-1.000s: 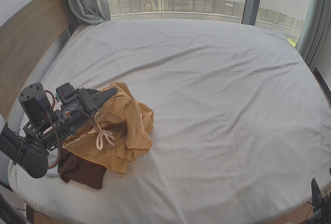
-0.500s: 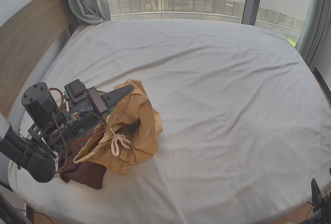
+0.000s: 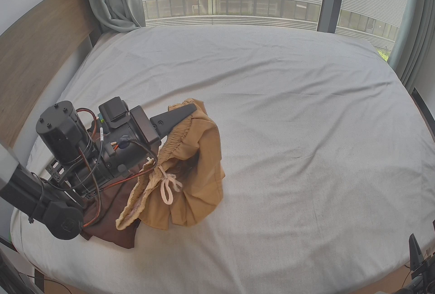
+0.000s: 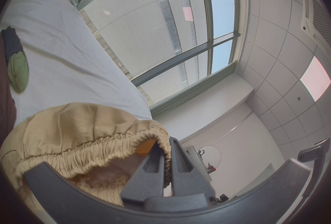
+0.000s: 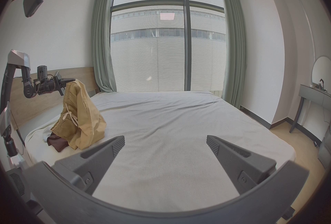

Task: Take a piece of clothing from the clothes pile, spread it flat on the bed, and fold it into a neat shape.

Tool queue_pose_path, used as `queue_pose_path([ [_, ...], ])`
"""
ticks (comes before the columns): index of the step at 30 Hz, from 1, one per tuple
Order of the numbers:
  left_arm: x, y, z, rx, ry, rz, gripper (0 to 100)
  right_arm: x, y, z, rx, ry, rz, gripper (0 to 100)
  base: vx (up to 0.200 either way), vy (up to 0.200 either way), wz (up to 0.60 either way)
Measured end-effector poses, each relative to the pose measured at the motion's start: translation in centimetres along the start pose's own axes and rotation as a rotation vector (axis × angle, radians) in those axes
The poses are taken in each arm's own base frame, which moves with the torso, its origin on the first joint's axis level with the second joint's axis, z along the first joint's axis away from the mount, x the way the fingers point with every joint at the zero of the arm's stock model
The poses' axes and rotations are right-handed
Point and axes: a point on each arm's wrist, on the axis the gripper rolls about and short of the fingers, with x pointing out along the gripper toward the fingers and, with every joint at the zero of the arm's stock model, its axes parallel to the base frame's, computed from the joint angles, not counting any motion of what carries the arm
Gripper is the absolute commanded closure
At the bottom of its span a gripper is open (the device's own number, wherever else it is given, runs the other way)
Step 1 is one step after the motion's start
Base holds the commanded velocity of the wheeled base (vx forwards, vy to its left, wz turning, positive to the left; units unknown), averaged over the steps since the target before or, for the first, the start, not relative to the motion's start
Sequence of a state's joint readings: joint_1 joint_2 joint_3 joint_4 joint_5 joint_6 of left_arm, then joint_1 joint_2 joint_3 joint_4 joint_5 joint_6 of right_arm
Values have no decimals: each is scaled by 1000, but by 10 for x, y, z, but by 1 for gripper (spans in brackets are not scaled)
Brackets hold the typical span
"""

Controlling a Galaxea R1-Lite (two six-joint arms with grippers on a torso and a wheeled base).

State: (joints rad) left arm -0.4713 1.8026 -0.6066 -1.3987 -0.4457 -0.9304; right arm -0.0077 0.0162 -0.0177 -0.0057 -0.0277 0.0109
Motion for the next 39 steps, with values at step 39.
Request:
queue_pose_path([
  [39, 59, -64, -4, -237, -5, -226, 100, 0, 0, 0, 0, 0, 0, 0, 0, 0, 0],
])
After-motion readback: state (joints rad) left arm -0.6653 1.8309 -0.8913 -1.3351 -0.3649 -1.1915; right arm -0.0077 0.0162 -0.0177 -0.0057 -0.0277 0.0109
